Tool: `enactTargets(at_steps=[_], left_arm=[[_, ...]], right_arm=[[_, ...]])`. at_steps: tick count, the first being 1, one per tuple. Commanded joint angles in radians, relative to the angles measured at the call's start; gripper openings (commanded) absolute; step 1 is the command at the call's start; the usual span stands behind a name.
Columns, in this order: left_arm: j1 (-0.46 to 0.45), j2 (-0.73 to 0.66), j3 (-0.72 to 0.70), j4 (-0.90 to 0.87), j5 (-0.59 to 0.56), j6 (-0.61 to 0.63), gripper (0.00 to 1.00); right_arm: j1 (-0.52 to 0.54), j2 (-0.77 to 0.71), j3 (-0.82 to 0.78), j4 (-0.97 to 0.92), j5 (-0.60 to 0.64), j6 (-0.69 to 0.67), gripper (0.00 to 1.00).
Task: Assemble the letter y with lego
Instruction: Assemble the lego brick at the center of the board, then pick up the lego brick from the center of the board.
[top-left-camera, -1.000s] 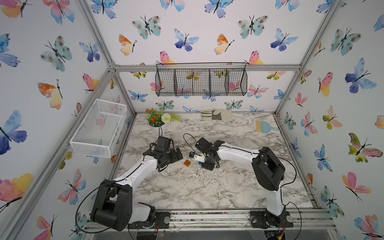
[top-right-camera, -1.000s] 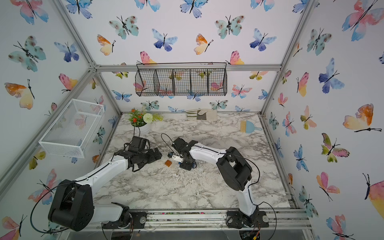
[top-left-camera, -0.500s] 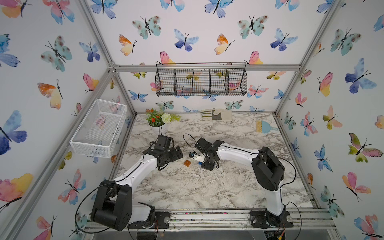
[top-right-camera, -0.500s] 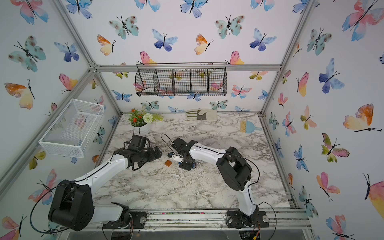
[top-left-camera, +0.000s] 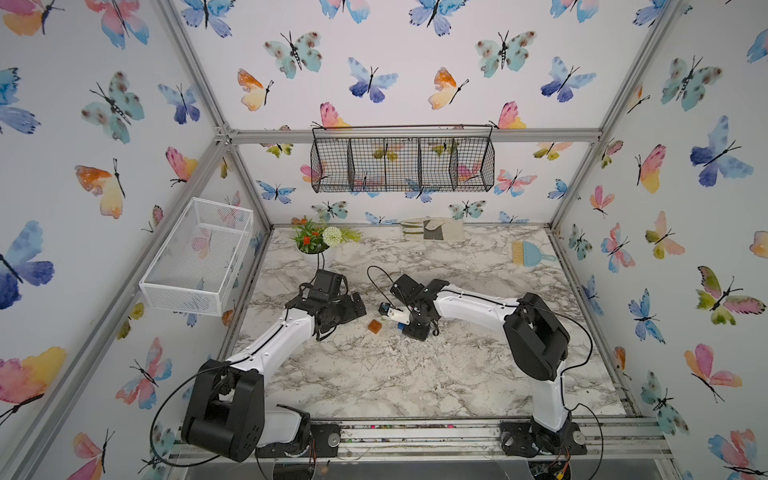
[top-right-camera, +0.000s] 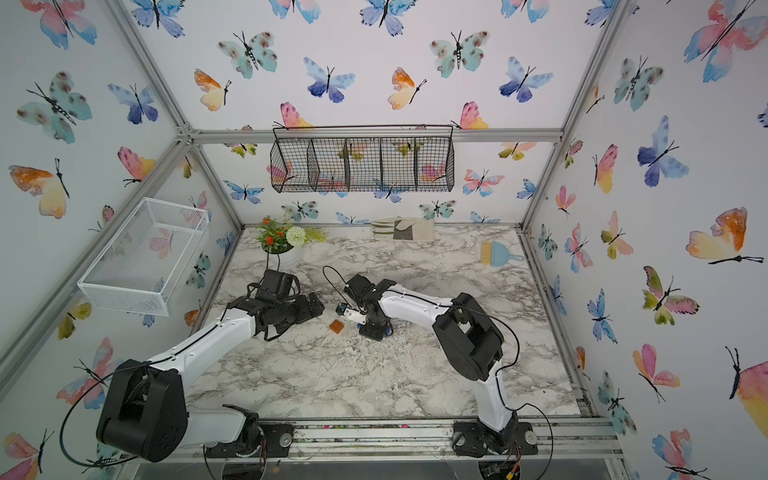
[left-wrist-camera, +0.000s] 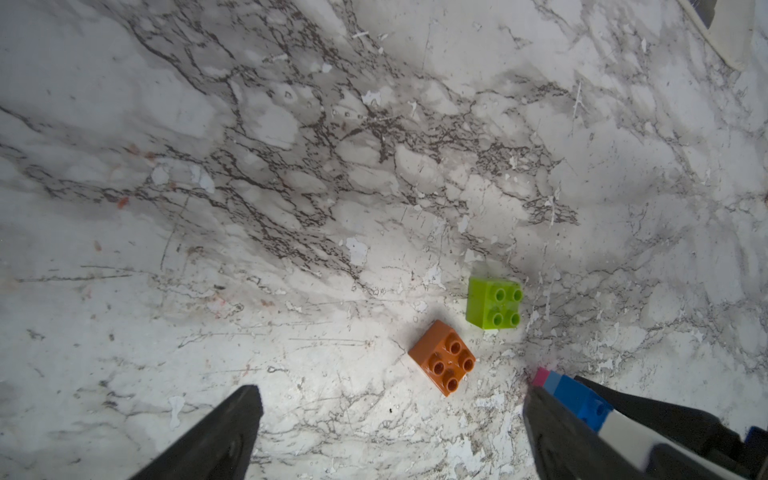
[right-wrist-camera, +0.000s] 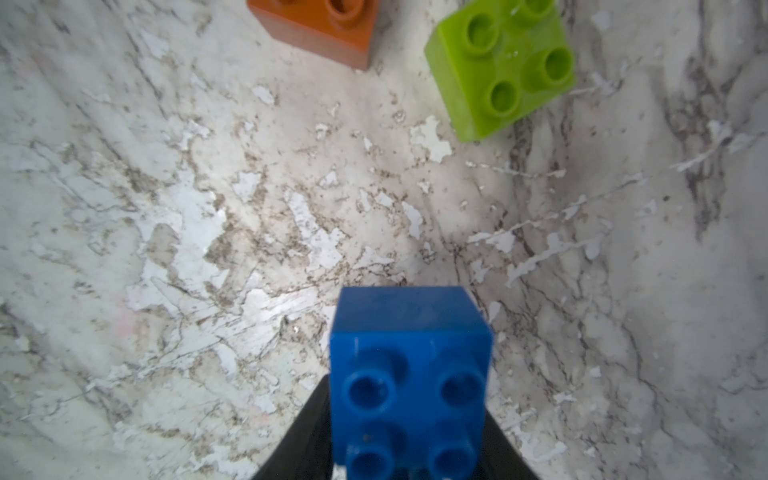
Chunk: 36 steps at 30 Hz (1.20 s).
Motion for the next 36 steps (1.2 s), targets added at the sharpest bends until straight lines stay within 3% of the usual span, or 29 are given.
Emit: enactTargets(at_steps=[1,22,27,36], left_arm=[[0.007,-0.004,0.011,-0.01,-0.006,0.003,0.99],[0.006,-0.007,-0.015,0.006,0.001,-0.003,0.99],[0.006,-0.004,-0.021,0.013,0.002,-0.005,0.99],[0.004,0.002,-0.027,0.022,-0.003,0.001,1.0]], right_arm=[[-0.006,0.006,0.028,-0.035,-0.033,0.016,0.45],[-0.012,0.076,0.05,-0.055,-0.031,0.036,0.44],[-0.012,0.087,0.06,-0.065,-0.045,0.036,0.37],[-0.013,0.081,0.082,-0.077,-0.015,0.055,0.16]])
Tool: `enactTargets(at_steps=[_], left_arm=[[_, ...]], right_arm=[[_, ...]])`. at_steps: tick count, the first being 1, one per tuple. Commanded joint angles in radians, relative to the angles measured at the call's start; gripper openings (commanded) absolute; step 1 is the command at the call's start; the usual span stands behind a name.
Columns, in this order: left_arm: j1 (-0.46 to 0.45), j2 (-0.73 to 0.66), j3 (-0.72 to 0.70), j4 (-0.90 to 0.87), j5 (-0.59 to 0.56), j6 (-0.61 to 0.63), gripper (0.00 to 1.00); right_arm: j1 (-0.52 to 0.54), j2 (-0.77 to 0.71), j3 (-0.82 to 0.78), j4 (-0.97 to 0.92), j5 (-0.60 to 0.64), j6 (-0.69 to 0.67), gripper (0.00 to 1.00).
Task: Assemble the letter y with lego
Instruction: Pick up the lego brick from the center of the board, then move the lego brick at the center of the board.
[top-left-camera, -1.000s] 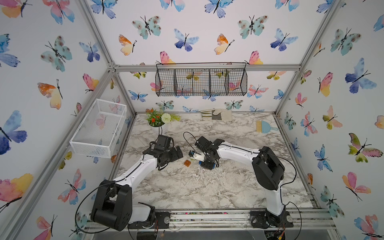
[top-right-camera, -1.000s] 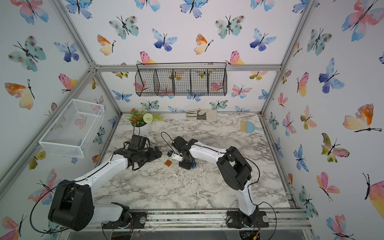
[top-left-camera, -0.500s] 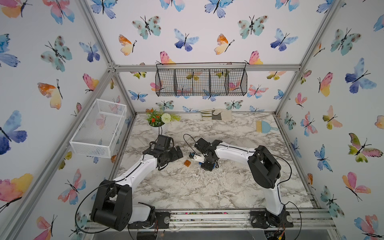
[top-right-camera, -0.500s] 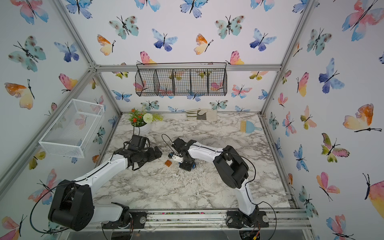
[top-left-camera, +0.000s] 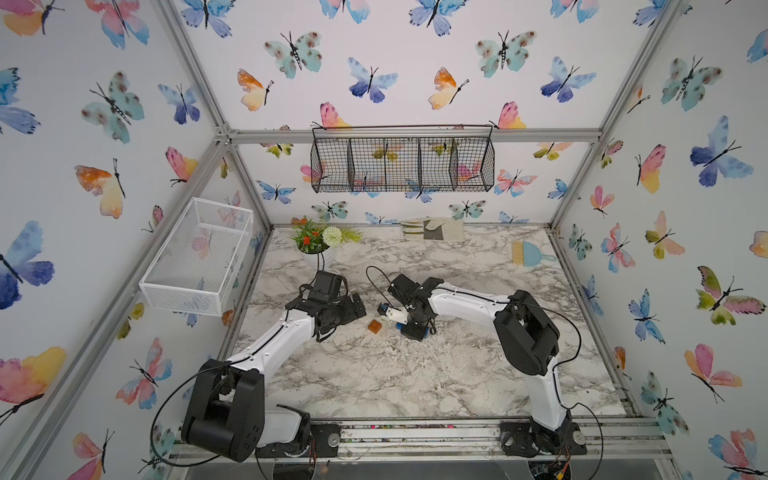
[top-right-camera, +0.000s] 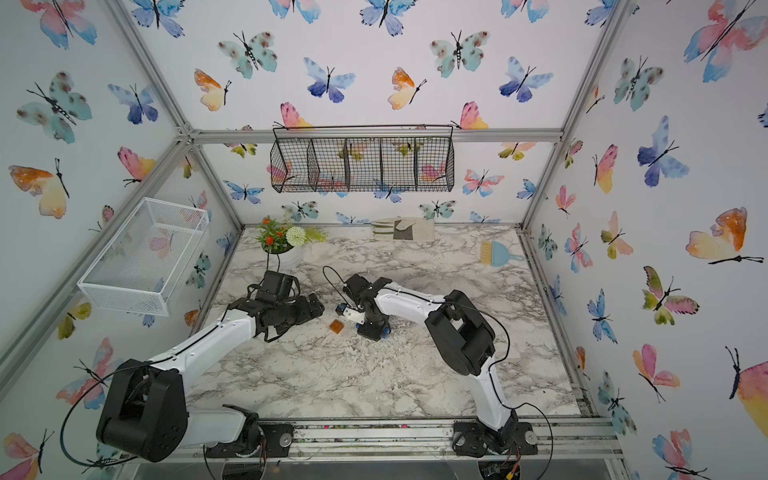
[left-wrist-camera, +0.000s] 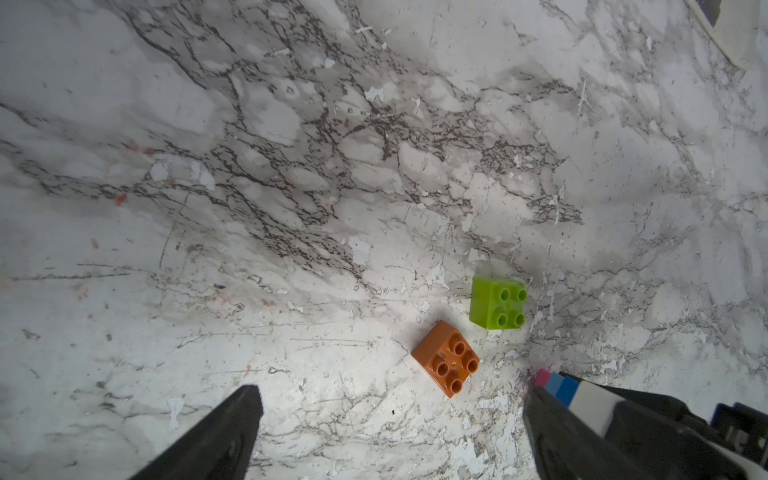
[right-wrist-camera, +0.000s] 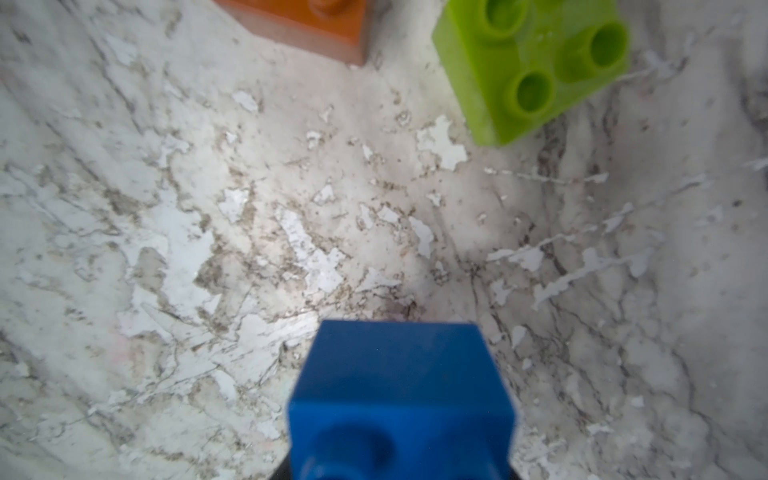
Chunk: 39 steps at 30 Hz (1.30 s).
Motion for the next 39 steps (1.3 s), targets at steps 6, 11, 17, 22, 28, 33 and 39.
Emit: enactTargets(at_steps=[6,11,17,22,28,33,39], left_arm=[[-0.065,0.048,0.013,0.056,-0.04,0.021,0.99],[-0.166,0.211,0.104,0.055,-0.077,0.03,1.0],[-0.229,0.369,0.207,0.026,-0.134,0.044,0.84],[-0.25,0.444,0.264,0.017,-0.159,0.06,0.8],[-0.267,0.515,0.309,0.001,-0.183,0.064,0.59],[-0.292,0.544,0.328,-0.007,-0.199,0.049,0.47],[-0.308,0.552,0.336,-0.009,-0.198,0.04,0.34]], right_arm=[[-0.059,-0.056,0.047,-0.022,0.119,0.123,0.11],[-0.155,-0.174,0.023,0.039,0.216,0.251,0.12],[-0.194,-0.259,-0.038,0.086,0.209,0.266,0.12],[-0.198,-0.244,-0.033,0.067,0.193,0.273,0.12],[-0.198,-0.232,-0.026,0.066,0.192,0.275,0.12],[-0.198,-0.231,-0.024,0.063,0.189,0.274,0.13],[-0.197,-0.228,-0.025,0.065,0.198,0.278,0.13]])
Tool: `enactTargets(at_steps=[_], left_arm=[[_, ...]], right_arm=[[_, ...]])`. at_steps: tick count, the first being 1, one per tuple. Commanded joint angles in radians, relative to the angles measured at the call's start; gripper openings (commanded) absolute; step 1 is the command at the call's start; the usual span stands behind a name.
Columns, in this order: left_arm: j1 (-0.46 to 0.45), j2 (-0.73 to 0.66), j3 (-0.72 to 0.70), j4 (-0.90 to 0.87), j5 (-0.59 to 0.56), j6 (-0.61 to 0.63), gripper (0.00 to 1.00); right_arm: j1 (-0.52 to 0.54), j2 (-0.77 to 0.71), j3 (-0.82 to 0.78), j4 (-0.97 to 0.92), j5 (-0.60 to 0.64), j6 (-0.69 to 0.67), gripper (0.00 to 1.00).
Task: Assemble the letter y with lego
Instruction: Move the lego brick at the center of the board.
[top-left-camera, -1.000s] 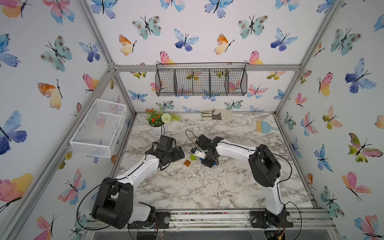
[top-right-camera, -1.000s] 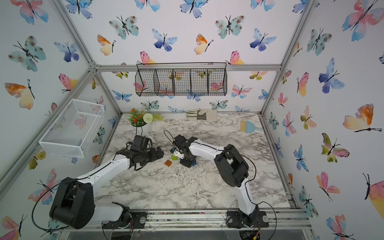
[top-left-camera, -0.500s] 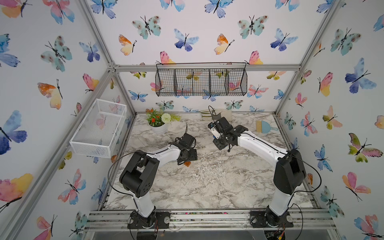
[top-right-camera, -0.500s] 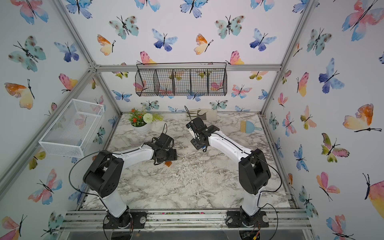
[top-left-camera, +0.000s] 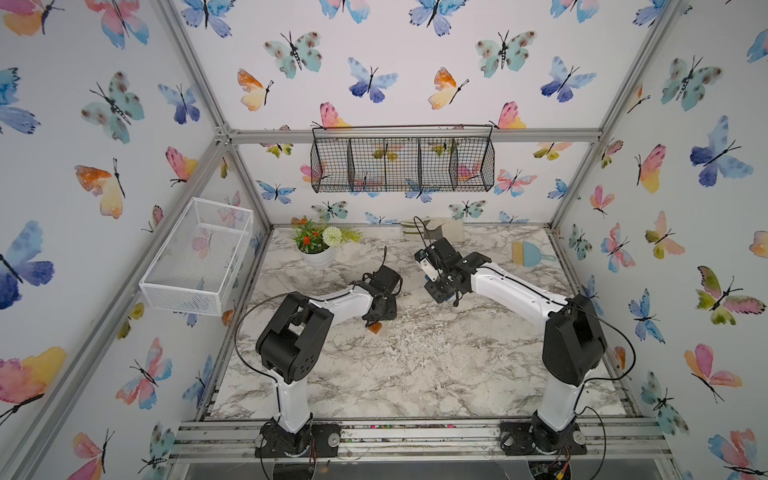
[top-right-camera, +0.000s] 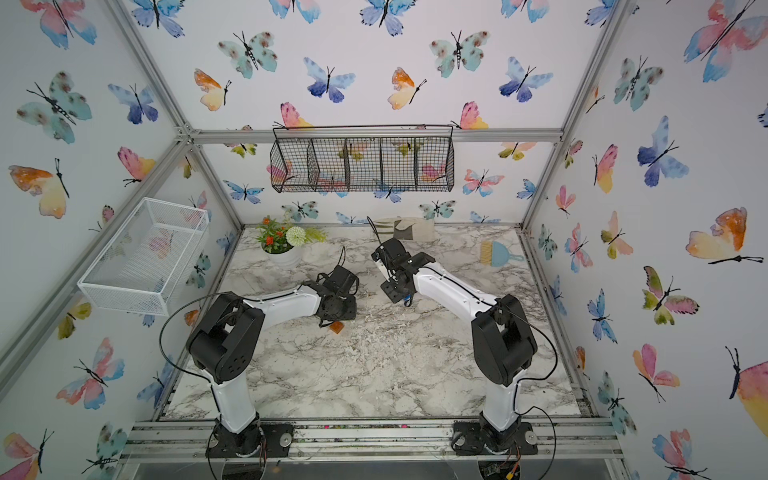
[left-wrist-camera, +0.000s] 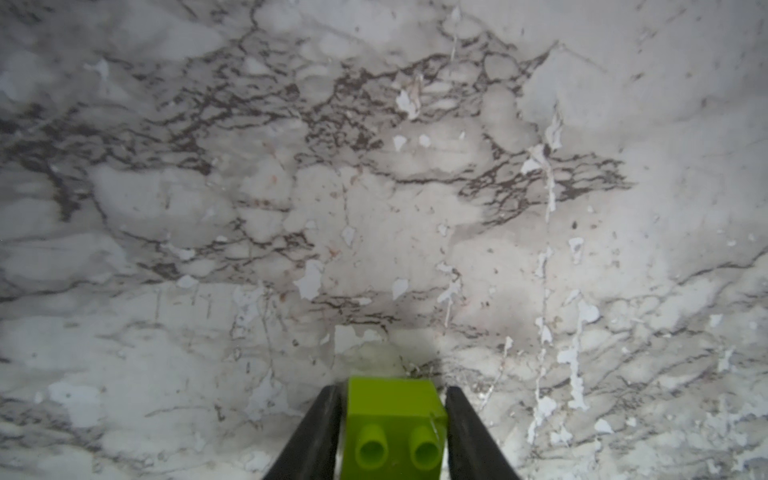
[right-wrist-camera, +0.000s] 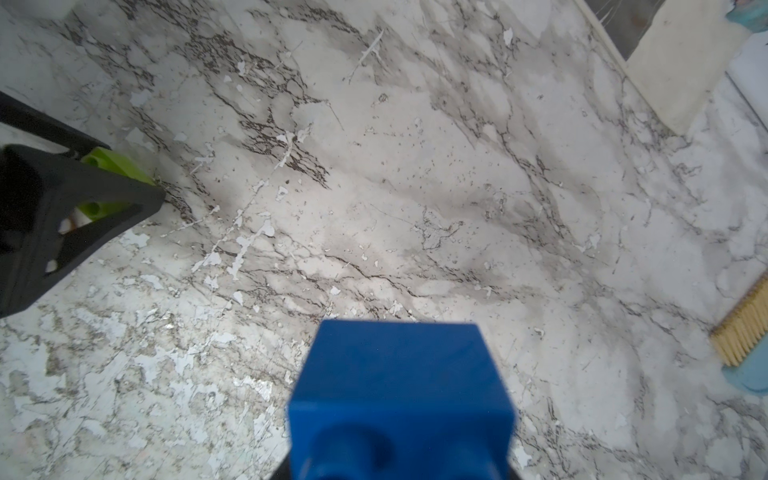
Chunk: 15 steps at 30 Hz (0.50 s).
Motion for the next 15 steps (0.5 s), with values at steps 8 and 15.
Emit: enactTargets(at_steps=[8,15], left_arm=[[-0.055,0.006,0.03,-0.054,-0.006,-0.034,0.24],[-0.222,-0.07,-0.068,-0.054,-0.035,-0.142,0.24]], right_arm=[[-0.021,-0.003,-0.006,-0.009,0.029,0.073,0.13],[-0.059,-0.047,-0.048,0.002,0.015,0.071,0.13]])
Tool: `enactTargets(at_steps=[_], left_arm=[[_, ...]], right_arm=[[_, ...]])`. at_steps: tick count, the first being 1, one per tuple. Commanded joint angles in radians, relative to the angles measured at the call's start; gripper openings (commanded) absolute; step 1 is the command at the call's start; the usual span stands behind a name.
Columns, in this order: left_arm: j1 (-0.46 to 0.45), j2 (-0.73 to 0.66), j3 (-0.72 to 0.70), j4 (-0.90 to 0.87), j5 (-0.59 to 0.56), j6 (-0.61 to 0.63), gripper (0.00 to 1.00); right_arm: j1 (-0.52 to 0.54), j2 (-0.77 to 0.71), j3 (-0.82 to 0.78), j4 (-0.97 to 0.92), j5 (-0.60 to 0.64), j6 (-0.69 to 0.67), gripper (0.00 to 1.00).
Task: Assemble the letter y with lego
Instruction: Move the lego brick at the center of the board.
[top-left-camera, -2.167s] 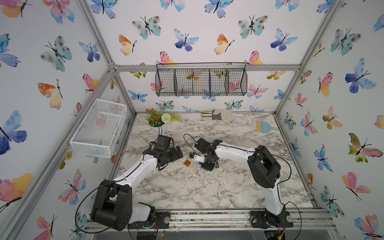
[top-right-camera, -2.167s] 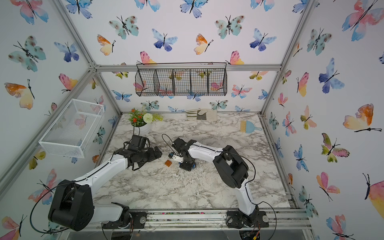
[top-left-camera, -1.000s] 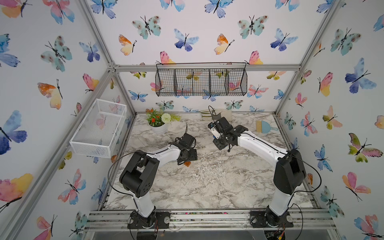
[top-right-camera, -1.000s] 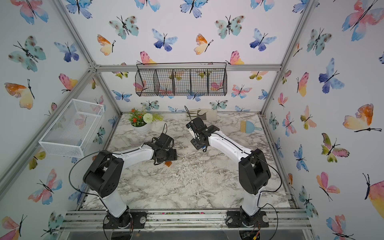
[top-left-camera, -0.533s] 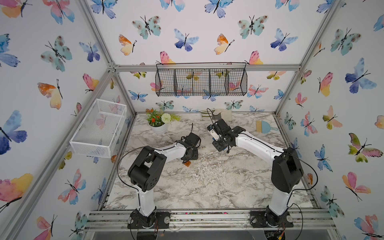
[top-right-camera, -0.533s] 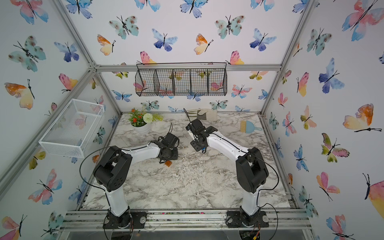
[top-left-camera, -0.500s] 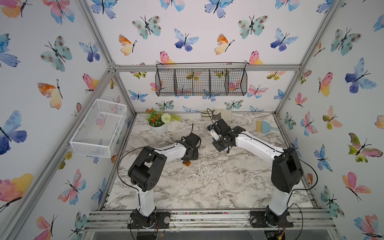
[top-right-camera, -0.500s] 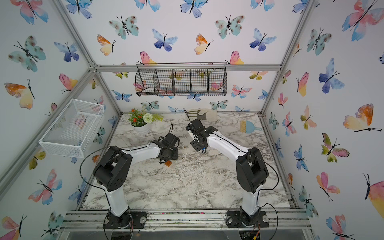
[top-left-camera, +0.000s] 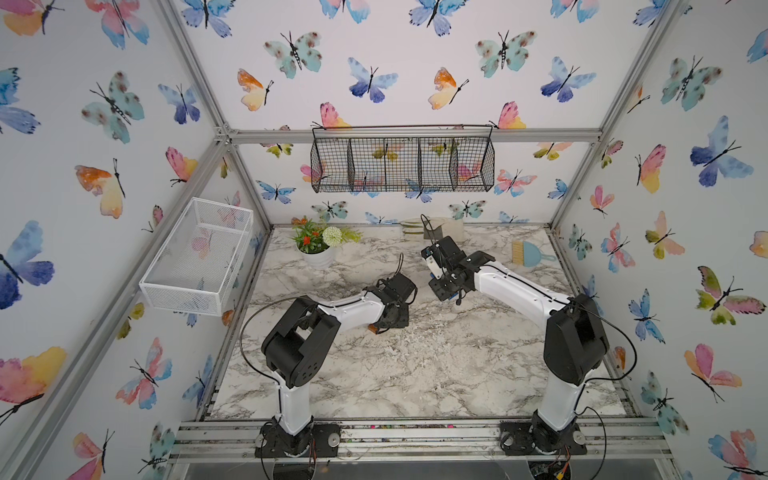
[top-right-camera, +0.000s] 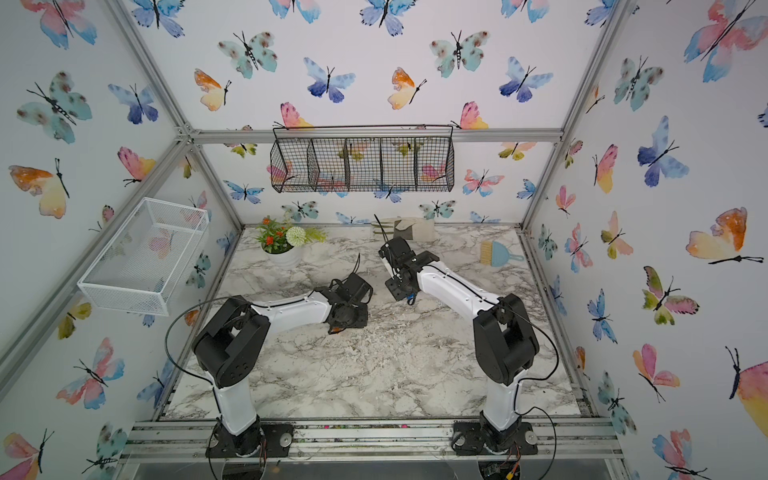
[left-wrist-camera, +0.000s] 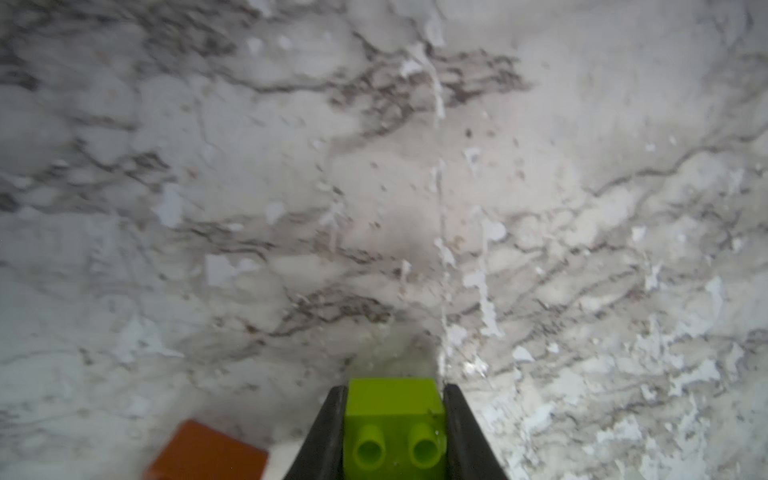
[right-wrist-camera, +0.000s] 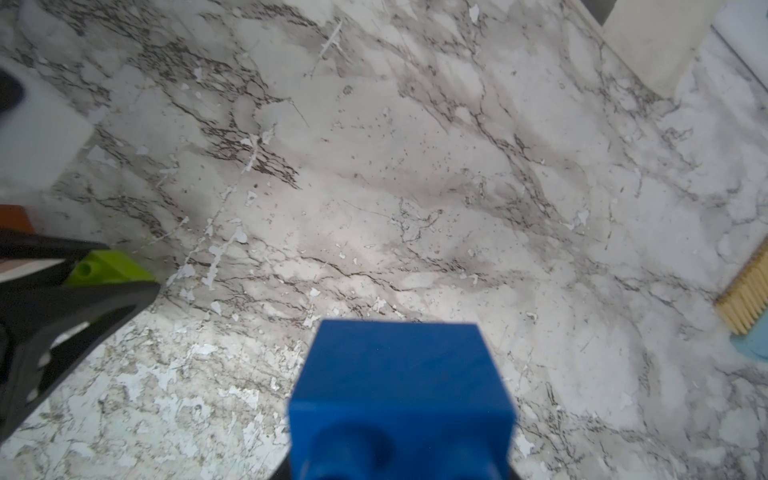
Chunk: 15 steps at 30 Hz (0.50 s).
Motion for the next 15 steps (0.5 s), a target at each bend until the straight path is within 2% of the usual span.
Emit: enactTargets(at_steps=[1,9,15], left_arm=[[-0.081,-0.074,-0.084,-0.031,-0.022,-0.094,0.24],[-0.212,-0.151,-0.178,-0.055,-0.06,-0.255,0.28],[-0.221,-0.143,-0.172,-0.103,-0.135,-0.269,0.29]], right_arm=[[-0.01,-0.043,-0.026,0.001,0.007,0.01,0.13],[-0.01,-0.034,-0.027,0.007,-0.038,0.004,0.13],[-0.01,-0.041,-0.034,0.006,-0.062,-0.004,0.13]])
